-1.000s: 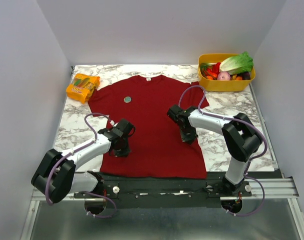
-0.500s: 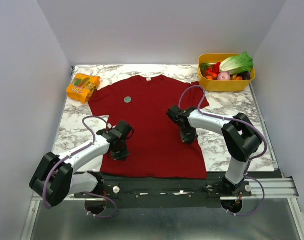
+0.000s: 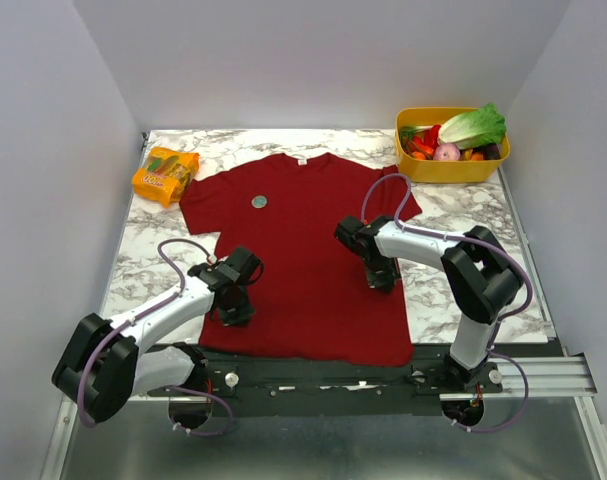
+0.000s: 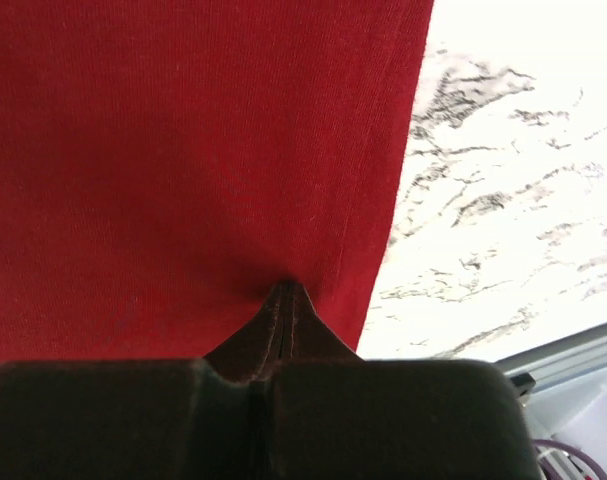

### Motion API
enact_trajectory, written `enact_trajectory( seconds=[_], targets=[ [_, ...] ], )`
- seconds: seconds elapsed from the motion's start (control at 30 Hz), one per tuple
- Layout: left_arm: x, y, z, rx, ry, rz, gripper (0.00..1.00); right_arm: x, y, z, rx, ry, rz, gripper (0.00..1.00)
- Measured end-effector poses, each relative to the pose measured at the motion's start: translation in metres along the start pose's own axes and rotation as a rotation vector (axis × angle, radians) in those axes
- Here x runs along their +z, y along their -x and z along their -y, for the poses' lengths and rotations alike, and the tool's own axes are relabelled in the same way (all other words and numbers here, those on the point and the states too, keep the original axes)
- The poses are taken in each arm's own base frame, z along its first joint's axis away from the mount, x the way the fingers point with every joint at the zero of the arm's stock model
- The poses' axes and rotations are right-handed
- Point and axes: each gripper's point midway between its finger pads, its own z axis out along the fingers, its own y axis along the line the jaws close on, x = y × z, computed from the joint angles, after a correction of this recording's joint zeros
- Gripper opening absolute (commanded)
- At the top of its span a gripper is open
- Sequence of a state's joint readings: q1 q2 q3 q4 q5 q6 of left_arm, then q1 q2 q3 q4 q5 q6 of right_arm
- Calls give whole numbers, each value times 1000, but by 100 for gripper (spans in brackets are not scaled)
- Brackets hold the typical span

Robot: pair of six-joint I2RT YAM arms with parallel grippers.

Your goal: Pin the brooch onto the clothing

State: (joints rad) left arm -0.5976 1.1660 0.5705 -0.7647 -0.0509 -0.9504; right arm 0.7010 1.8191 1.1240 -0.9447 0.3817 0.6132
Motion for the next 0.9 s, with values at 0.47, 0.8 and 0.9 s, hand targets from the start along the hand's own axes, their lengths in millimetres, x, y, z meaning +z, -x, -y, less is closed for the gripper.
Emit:
enact_trajectory(
  seconds=[0.47, 0.8, 0.9],
  targets=[
    [-22, 19, 19, 4, -76, 71, 0, -23, 18, 22, 8, -86, 61, 1],
    [-52, 58, 52, 51, -152, 194, 0, -53, 33, 27, 40, -18, 157, 1],
    [-51, 63, 56, 68, -148, 198, 0, -54, 31, 27, 45, -7, 164, 1]
  ],
)
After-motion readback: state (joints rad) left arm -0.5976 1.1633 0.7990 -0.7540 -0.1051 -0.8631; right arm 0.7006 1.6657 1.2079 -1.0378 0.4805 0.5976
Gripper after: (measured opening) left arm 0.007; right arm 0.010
